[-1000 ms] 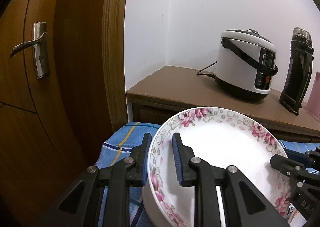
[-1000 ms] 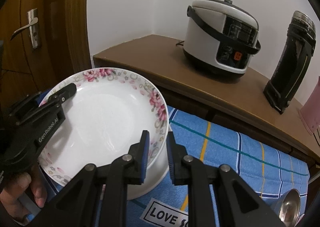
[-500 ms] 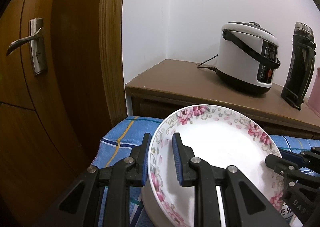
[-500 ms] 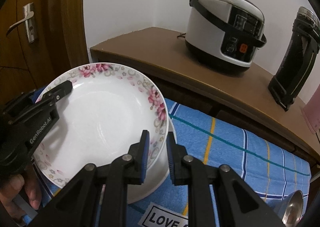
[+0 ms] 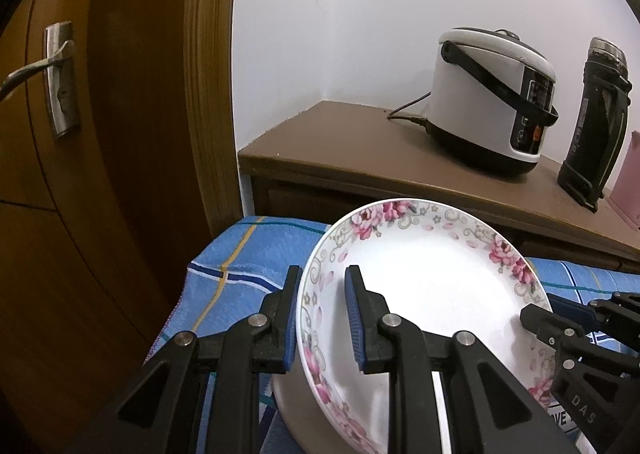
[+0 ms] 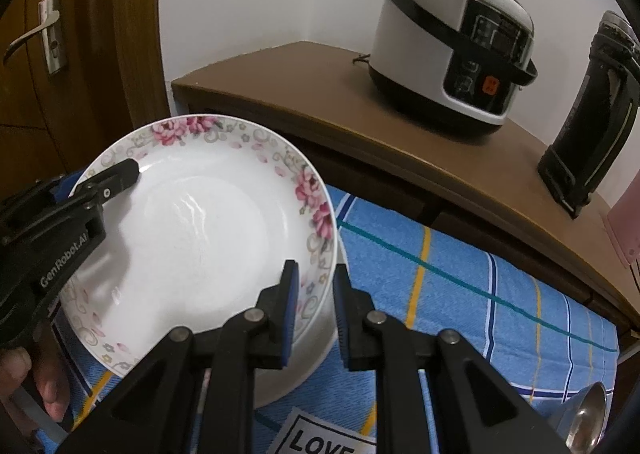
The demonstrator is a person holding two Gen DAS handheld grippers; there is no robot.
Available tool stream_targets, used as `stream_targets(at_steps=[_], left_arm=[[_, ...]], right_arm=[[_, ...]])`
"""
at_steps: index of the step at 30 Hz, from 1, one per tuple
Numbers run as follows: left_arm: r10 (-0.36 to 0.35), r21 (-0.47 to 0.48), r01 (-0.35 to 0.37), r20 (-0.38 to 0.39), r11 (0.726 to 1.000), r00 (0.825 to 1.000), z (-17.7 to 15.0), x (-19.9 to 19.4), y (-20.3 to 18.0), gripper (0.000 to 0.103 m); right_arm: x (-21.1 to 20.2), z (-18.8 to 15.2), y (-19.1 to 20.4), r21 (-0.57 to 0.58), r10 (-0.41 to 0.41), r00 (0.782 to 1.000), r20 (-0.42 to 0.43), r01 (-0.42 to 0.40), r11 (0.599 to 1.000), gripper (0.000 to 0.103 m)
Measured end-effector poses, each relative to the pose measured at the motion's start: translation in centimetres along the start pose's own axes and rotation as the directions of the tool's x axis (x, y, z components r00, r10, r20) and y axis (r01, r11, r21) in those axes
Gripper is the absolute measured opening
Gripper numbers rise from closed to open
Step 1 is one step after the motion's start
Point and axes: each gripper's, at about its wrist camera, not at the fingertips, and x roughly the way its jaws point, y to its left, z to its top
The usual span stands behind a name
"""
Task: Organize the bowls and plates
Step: 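Carry the pink-flowered plate over the grey plate and lower it on, then open both grippers and pull them away from the stacked plates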
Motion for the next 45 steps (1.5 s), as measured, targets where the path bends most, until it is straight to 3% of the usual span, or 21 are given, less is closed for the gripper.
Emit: stream_targets(at_steps=[15,45], left_arm=[[-0.041,-0.016,0.039,-0.135,0.999,0.990,0.0,2.3,0.1,0.022],[-0.045,-0.011,0.043,-0.194,0.999,0.980,-0.3,3.0,0.3,0.023]], right_arm=[[0.7,0.3,0.2,-0.011,-0.027,0.999,-0.028,0.026,1.000,0.017],[1.1,0.5,0.6,-0.027,-0.037,0.998,-0.042,0.036,0.999,0.017]])
